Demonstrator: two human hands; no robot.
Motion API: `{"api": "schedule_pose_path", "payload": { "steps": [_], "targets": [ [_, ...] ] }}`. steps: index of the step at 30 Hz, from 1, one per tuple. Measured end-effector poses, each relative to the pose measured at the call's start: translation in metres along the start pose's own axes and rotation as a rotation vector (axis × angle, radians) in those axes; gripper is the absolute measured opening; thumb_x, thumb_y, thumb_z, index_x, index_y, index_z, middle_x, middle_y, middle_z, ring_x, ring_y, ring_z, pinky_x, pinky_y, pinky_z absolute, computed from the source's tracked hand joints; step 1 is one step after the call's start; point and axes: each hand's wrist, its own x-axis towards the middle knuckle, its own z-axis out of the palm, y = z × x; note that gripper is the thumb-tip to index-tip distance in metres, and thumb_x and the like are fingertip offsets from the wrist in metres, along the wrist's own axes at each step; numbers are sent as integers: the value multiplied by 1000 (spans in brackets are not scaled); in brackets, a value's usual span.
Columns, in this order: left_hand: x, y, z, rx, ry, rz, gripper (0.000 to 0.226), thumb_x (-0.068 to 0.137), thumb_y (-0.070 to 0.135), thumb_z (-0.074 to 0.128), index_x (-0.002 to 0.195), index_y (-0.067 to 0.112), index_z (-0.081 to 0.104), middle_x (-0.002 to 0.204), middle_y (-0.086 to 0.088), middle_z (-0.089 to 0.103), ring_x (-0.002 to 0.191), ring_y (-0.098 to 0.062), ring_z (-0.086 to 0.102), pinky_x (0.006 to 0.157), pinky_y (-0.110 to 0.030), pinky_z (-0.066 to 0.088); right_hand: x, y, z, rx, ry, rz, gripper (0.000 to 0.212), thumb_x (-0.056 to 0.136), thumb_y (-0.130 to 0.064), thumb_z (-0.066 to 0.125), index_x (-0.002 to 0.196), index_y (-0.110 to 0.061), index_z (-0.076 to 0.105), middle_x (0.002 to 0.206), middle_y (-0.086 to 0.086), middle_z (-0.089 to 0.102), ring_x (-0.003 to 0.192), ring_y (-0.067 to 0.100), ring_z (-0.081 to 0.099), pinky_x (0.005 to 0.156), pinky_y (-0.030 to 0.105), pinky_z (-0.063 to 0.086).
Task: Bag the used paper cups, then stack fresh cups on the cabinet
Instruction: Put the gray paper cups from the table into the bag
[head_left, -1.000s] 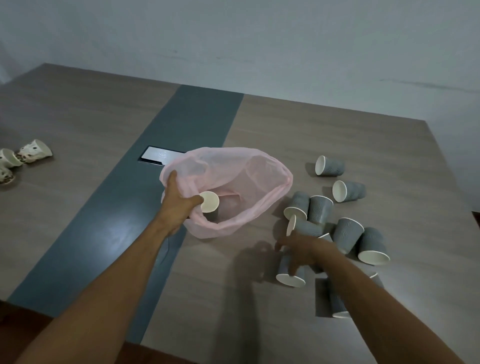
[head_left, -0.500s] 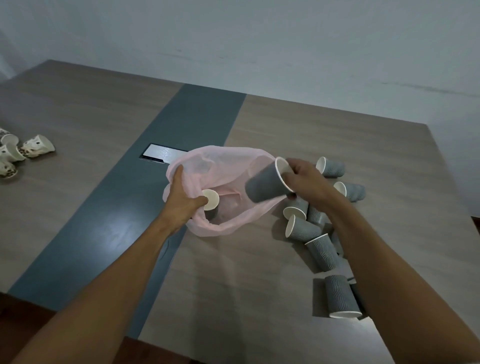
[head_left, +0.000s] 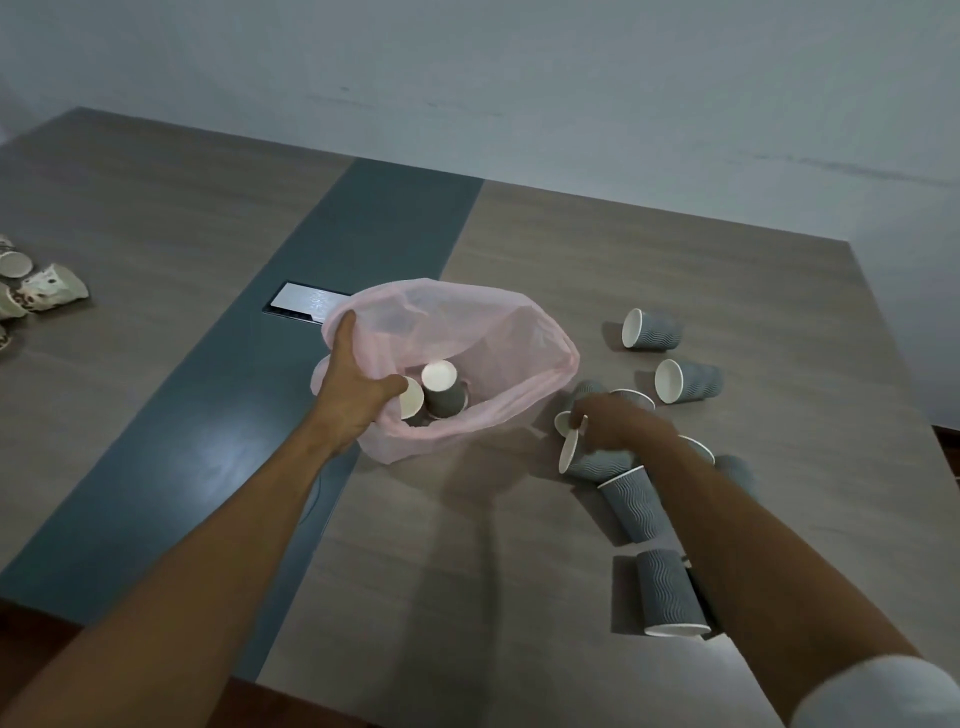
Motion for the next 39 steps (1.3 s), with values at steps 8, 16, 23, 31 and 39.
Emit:
{"api": "schedule_pose_path", "payload": {
  "steps": [8,16,23,31,39],
  "targets": [
    [2,-5,1,1,11,-27,114,82,8,80,160,40,4,147,23,27,134,-12,36,114,-46,41,-7,-5,8,-214,21,-132,24,91,-23,62,114,-18,70,124,8,67,112,31,66,90,37,53],
    [-6,-3,10,-33,26,-29,115,78,10,80,159,41,5,155,12,30,133,-20,40,107,-49,48,-52,-42,-131,531,339,-285,11,91,-17,61,83,-13,68,72,-2,58,65,12,49,60,27,37],
    [-7,13,15,-55,36,-1,115,78,11,80,160,39,3,146,18,30,131,-17,40,104,-39,47,0,-77,-55,413,327,-222,28,86,-18,59,113,-21,68,99,-3,65,95,22,61,85,34,50],
    [-14,20,14,-92,57,40,112,67,20,81,154,42,14,149,14,36,134,-14,43,104,-48,52,26,0,-24,26,273,153,27,86,-28,62,107,-12,60,120,16,66,106,38,62,90,42,50],
    [-15,9,9,-80,57,-28,113,78,8,81,156,47,9,150,18,30,137,-20,41,97,-50,56,54,23,28,-159,553,126,46,82,-18,70,127,-15,59,122,12,64,116,36,58,96,44,40]
  ]
}}
